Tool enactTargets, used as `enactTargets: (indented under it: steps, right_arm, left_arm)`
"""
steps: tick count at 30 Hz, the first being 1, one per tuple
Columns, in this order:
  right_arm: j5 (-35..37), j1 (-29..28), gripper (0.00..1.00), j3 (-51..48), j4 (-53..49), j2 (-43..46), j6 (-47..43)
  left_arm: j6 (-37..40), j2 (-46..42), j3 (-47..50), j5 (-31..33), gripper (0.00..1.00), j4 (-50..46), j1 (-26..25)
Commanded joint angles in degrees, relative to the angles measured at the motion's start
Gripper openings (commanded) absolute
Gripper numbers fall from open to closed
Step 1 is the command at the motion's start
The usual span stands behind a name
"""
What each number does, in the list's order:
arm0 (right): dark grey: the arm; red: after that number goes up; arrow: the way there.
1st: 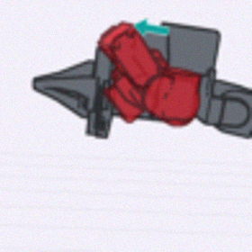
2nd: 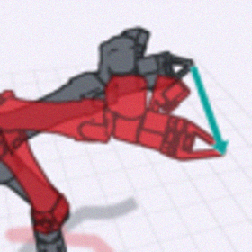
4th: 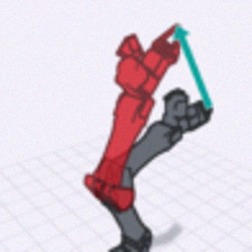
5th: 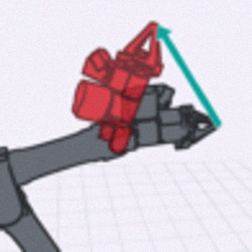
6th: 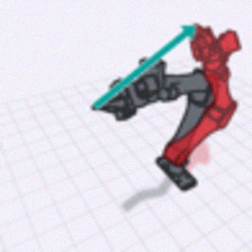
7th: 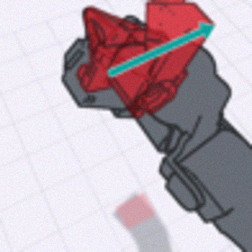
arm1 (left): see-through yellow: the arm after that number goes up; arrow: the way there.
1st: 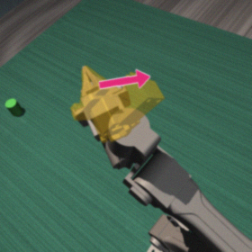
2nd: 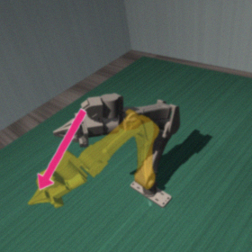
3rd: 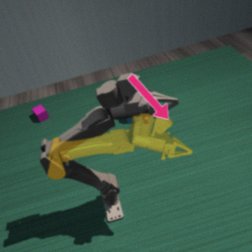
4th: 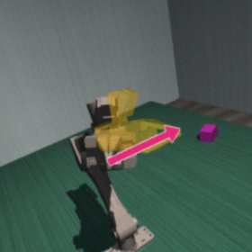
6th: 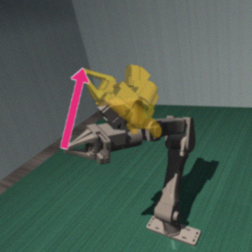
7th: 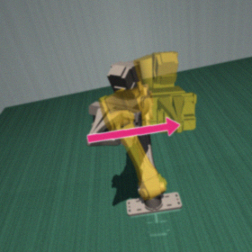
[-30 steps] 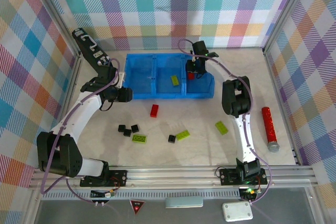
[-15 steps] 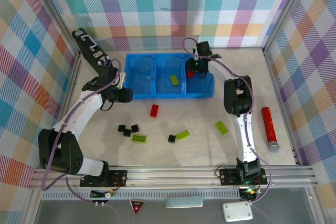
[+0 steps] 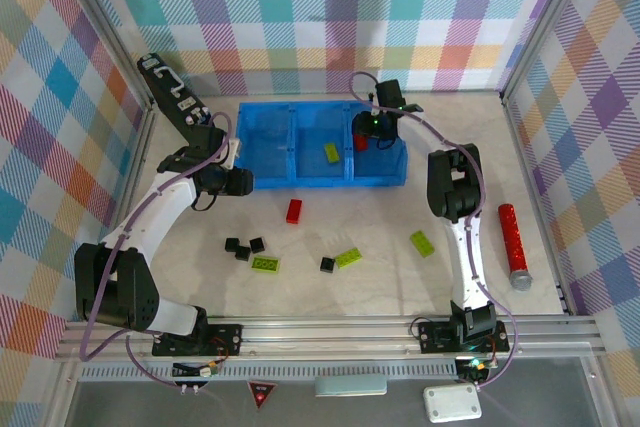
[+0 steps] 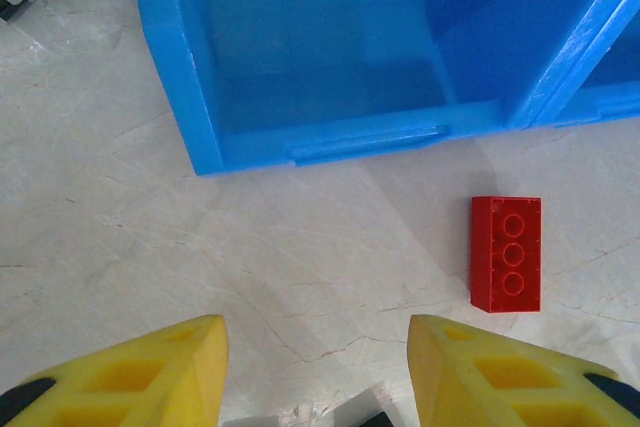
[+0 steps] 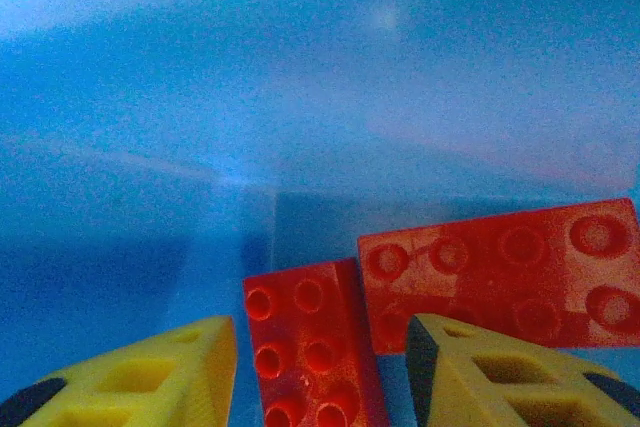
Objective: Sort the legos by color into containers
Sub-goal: Place the lego in the container.
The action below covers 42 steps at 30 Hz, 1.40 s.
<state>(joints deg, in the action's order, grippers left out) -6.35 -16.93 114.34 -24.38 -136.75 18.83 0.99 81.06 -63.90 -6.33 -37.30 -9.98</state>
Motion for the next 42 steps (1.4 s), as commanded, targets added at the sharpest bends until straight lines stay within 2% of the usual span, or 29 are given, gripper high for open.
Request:
enactTargets:
  steps: [1,15,23,35,42]
  right_arm:
    - [-1.2,-0.4,0.50,-1.3,-2.3,4.9,-0.4]
    - [-2.0,-2.2,0.50,-10.2,-16.4,16.8,-2.4]
    - [3.9,-5.5,0.51,-16.1,-26.8,25.6,-3.6]
    - [6.2,-8.6,0.51,-32.0,-29.9,40.9,-0.9]
    - [6.9,-10.6,0.51,-39.1,-30.0,47.6,1.4]
  left_arm:
    - [0.8,0.0,0.4,0.7,0.51,-0.2,0.9]
    - [-2.5,-0.4,-2.7,-0.5,0.51,-6.0,0.8]
    - [-5.7,-1.7,-1.6,-2.9,0.51,-8.9,0.8]
    - [-10.3,-2.5,0.9,-5.0,0.51,-6.7,-1.0]
    - [-12.7,-1.5,2.9,-1.9,0.51,-6.1,-4.4]
